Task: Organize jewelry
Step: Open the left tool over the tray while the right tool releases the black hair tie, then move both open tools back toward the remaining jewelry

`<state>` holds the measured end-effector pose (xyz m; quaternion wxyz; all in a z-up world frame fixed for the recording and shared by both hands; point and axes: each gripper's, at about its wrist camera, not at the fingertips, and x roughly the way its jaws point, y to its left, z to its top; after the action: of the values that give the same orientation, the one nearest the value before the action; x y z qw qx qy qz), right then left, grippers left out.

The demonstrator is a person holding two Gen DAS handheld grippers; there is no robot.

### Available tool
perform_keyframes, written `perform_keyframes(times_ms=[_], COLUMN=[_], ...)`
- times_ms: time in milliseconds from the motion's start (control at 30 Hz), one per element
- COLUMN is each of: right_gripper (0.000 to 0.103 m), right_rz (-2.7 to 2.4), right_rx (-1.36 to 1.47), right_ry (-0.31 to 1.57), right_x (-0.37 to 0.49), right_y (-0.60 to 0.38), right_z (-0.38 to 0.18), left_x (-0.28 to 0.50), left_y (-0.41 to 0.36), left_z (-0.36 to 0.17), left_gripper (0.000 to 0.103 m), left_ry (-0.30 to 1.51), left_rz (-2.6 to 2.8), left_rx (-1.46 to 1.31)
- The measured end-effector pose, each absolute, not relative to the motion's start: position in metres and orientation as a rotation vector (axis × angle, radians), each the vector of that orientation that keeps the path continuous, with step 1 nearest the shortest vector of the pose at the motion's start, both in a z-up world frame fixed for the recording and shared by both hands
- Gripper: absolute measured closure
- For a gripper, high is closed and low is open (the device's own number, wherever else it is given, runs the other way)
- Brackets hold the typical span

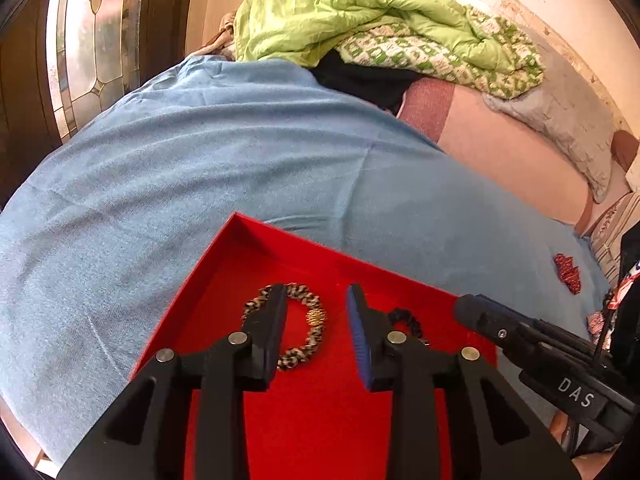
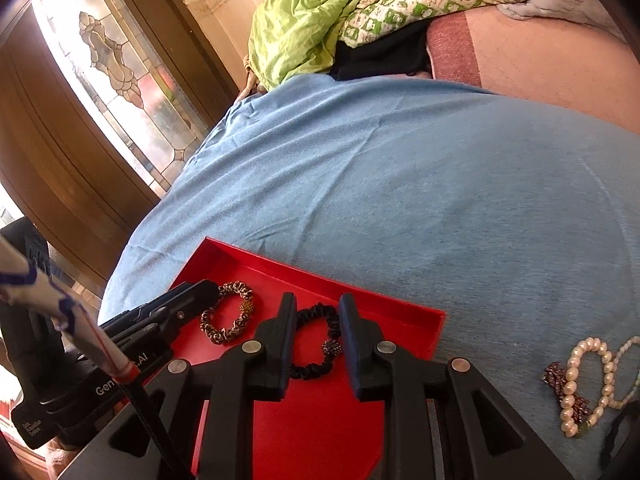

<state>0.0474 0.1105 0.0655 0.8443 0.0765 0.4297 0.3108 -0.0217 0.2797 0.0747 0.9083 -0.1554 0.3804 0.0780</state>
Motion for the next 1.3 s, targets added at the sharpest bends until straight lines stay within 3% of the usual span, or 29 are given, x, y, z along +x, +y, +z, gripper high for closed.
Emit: perform_keyframes(times_ms=[467, 1100, 1300], right_gripper=[0.079, 0.079, 0.078], right_rz=[0.595, 0.279, 0.255], right_rx=[0.212, 0.330, 0.343], right_ry=[0.841, 0.853, 0.877], right_x=[0.022, -0.014, -0.012], right_y=[0.051, -0.142, -0.164], right_z=[0.094, 0.080, 0.070], left_x=[-0.061, -0.043, -0.021], left_y=[0.224, 0.075, 0.065], left_z=[0.110, 0.066, 0.054], left_gripper=[0.066, 0.066, 0.066], left_ry=[0.609, 0.832, 0.898], left_rz=[0.098, -0.242, -0.311], left_rx=[-0.257, -0.075, -0.193])
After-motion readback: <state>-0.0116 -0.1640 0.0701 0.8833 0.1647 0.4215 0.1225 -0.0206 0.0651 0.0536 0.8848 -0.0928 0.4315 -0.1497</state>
